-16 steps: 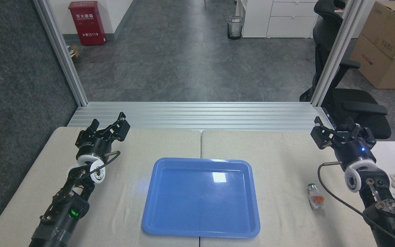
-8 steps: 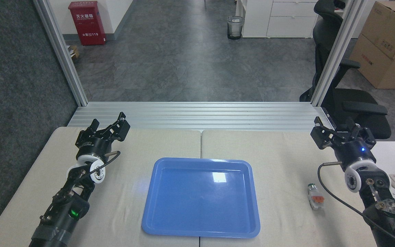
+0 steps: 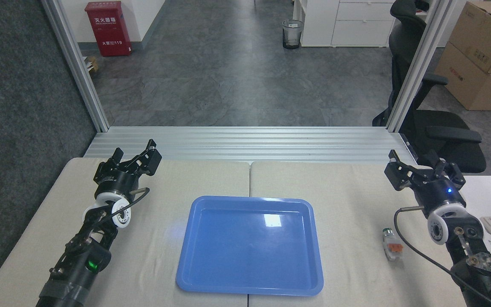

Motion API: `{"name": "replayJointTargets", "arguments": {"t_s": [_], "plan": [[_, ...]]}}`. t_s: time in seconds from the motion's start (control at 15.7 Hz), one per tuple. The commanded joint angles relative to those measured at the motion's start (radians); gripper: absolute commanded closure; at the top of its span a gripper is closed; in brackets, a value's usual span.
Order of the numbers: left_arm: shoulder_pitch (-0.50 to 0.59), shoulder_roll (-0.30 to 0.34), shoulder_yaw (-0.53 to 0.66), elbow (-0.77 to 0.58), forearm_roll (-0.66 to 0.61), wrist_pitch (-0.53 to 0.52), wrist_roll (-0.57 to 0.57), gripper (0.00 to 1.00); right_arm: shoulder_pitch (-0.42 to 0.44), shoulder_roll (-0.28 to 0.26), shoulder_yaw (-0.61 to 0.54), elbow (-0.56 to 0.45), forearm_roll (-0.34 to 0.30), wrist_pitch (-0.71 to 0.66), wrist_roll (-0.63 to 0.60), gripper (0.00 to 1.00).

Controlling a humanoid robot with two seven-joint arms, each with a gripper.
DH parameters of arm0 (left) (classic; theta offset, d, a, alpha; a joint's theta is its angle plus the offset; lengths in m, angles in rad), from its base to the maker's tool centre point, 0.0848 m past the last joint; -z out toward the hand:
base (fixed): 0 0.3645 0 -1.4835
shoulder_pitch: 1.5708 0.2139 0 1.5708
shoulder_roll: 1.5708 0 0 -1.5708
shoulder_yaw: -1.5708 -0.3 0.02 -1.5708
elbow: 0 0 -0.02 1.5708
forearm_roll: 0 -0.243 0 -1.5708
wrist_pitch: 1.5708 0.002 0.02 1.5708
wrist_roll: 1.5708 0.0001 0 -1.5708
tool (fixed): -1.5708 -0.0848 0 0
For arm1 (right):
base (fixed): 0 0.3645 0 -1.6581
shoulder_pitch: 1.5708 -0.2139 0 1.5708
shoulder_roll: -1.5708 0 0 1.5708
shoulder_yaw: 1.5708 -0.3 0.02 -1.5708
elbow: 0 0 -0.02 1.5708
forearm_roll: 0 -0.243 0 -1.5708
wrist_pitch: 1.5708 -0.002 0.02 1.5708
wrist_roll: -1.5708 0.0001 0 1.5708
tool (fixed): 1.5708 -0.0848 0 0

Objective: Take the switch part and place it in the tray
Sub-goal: 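Lower the right gripper onto the small orange switch part and close it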

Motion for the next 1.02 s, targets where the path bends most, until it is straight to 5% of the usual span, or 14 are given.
{"name": "replayJointTargets", "arguments": {"t_s": [0.0,0.32,0.96], "plan": [[0.0,0.0,0.0,-0.001,0.0,0.0,0.0,0.0,0.146,-0.007,-0.003,-0.062,-0.003,0.0,0.0,0.02],[0.0,0.0,0.0,0.0,0.0,0.0,0.0,0.0,0.303,0.054,0.001,-0.049,-0.077,-0.003,0.002,0.02],[0.0,0.0,0.0,0.0,0.0,0.001,0.0,0.0,0.315,0.074,0.027,0.057,-0.043,0.005,0.008,0.04]]}}
